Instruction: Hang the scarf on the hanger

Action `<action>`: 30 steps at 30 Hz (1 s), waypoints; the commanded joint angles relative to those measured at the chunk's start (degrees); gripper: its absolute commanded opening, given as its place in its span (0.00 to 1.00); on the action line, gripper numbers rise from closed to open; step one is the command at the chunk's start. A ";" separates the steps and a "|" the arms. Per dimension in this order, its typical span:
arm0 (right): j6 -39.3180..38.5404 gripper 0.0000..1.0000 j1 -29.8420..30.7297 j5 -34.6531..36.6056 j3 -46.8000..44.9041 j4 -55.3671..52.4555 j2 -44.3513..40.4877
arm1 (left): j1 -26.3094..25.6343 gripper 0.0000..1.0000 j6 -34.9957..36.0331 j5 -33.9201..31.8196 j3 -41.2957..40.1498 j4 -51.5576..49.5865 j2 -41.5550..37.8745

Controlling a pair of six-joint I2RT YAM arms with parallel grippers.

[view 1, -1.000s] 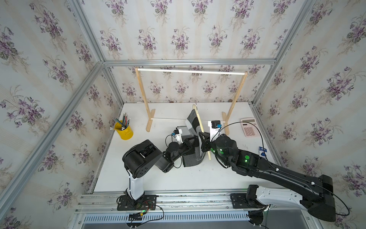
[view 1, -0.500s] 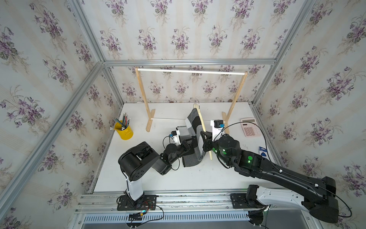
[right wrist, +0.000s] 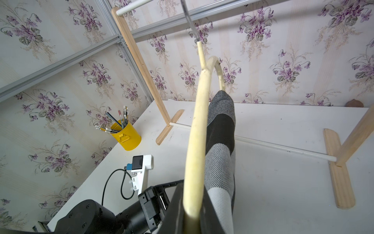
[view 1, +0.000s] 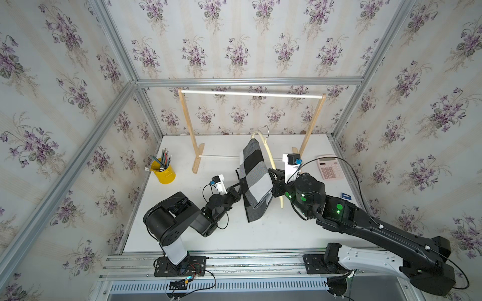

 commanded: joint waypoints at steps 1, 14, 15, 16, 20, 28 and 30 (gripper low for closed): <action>-2.26 0.00 -0.08 4.17 1.03 5.40 -1.28 | 1.10 0.00 2.00 -1.95 -1.02 -0.59 -0.46; -2.96 0.00 -0.08 7.04 0.37 5.09 -3.20 | 1.72 0.00 2.57 -2.13 -3.87 -0.59 -3.31; -3.09 0.00 -0.14 7.31 0.32 5.14 -3.30 | 1.72 0.00 2.41 -2.00 -4.30 -0.57 -3.78; -3.20 0.00 -0.14 7.53 0.29 5.32 -3.37 | 1.72 0.00 2.25 -1.65 -4.76 -0.57 -4.25; -3.78 0.00 -0.11 8.22 -0.34 6.70 -3.40 | 1.67 0.00 1.87 1.08 -5.84 -0.67 -6.87; -3.24 0.00 -0.08 8.45 -3.06 10.00 -1.88 | 1.64 0.00 0.46 5.34 -1.62 -4.03 -13.62; -2.94 0.00 -0.08 8.45 -4.16 10.90 -1.50 | 1.57 0.00 0.99 6.08 0.49 -7.45 -16.25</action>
